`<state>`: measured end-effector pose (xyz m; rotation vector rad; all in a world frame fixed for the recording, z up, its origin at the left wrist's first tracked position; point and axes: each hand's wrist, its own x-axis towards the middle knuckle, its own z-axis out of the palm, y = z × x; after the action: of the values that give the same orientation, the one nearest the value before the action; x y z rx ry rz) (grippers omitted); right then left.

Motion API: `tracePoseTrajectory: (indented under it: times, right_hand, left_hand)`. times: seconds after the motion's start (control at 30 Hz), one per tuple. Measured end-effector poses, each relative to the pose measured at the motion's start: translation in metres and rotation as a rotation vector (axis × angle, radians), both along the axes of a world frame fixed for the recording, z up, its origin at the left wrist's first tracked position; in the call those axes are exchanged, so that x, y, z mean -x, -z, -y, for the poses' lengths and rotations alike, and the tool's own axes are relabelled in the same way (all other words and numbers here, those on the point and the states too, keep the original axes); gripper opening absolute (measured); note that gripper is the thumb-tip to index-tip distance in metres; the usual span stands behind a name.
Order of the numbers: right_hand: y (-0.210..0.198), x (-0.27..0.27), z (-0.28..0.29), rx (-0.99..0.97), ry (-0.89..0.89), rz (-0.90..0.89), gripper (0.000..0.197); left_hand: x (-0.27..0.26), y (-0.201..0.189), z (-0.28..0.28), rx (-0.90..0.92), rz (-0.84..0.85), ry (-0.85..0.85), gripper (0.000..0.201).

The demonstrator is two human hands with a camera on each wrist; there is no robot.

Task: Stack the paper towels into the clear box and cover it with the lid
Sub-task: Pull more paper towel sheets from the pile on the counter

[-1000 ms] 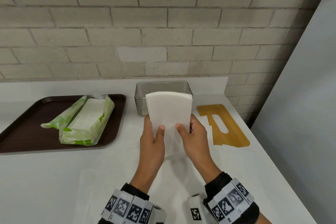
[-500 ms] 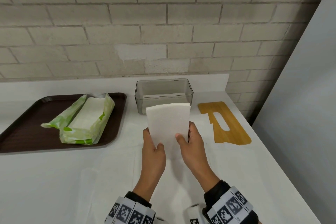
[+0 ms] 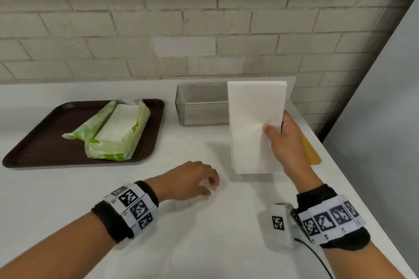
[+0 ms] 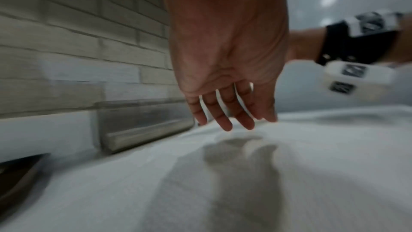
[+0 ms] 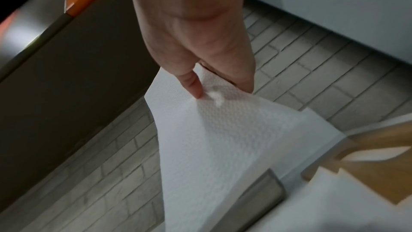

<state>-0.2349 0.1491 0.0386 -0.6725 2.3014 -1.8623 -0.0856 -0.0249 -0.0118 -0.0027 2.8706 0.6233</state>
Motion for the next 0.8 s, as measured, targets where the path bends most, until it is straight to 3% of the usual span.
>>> tracePoseTrajectory:
  times: [0.07, 0.2, 0.43, 0.5, 0.6, 0.7, 0.8]
  right_hand:
    - [0.000, 0.011, -0.013, -0.002, 0.043, 0.007, 0.030]
    - [0.003, 0.023, -0.044, 0.007, 0.110, 0.035, 0.034]
    - [0.018, 0.040, -0.085, 0.026, 0.167, 0.106, 0.030]
    - [0.012, 0.046, -0.089, 0.027, 0.184, 0.100, 0.024]
    - [-0.006, 0.060, -0.081, 0.010, 0.184, 0.059, 0.022]
    - [-0.035, 0.076, -0.052, -0.055, 0.125, -0.063, 0.019]
    - [-0.067, 0.099, 0.000, -0.166, 0.021, -0.264, 0.019]
  left_hand:
    - [0.001, 0.004, -0.003, 0.133, 0.110, 0.212, 0.034]
    - [0.009, 0.004, -0.006, 0.233, 0.135, 0.489, 0.045]
    - [0.025, 0.006, -0.008, 0.314, 0.163, 0.652, 0.023]
    - [0.030, -0.003, -0.011, 0.206, 0.142, 0.559, 0.018]
    - [0.042, -0.026, -0.009, -0.125, -0.006, 0.287, 0.009]
    - [0.046, -0.049, -0.001, -0.500, -0.319, -0.103, 0.014]
    - [0.034, -0.057, 0.006, -0.824, -0.522, -0.523, 0.010]
